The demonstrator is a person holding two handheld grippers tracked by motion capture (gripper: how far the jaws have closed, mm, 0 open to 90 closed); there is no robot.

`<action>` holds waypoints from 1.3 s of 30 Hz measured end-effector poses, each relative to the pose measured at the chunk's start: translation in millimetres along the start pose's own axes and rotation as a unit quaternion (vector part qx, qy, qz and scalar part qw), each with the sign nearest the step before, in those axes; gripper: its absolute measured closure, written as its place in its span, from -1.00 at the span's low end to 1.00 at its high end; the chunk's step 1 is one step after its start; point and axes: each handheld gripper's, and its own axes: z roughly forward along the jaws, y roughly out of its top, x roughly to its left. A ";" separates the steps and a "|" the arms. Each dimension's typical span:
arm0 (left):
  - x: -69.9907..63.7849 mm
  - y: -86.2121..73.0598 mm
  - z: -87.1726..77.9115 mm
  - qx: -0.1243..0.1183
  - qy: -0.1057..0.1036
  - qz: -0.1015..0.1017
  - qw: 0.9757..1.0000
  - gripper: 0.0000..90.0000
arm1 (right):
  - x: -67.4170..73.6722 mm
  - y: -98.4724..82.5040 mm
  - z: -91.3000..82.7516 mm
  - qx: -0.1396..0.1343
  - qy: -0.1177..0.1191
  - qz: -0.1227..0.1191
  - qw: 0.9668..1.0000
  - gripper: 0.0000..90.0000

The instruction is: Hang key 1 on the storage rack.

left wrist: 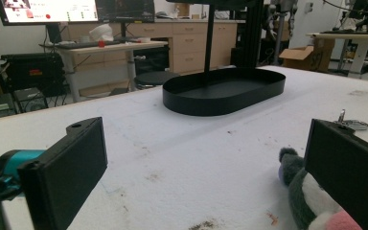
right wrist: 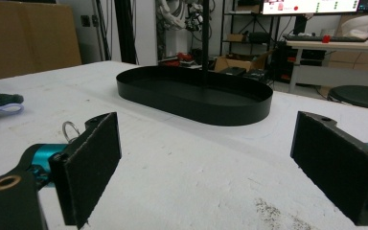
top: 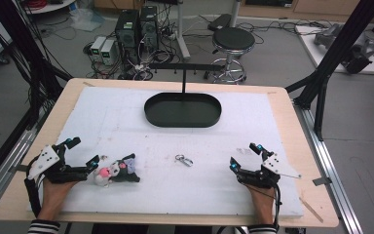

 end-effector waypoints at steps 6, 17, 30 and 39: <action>-0.8 0.1 0.2 0.001 -0.001 0.004 1.000 -0.96 | -0.8 -0.1 0.0 -0.001 0.001 0.000 1.000 -0.79; -0.4 0.7 -0.4 0.004 0.003 0.000 1.000 -0.96 | -0.1 0.0 0.4 -0.001 -0.001 -0.006 1.000 -0.79; -5.9 42.6 1.0 0.069 -0.035 0.054 0.996 -0.96 | -0.2 0.0 0.2 -0.002 -0.001 -0.004 1.000 -0.79; -11.5 63.4 7.3 0.159 -0.082 0.057 0.982 -0.96 | 0.3 0.0 0.3 0.000 0.001 -0.004 1.000 -0.79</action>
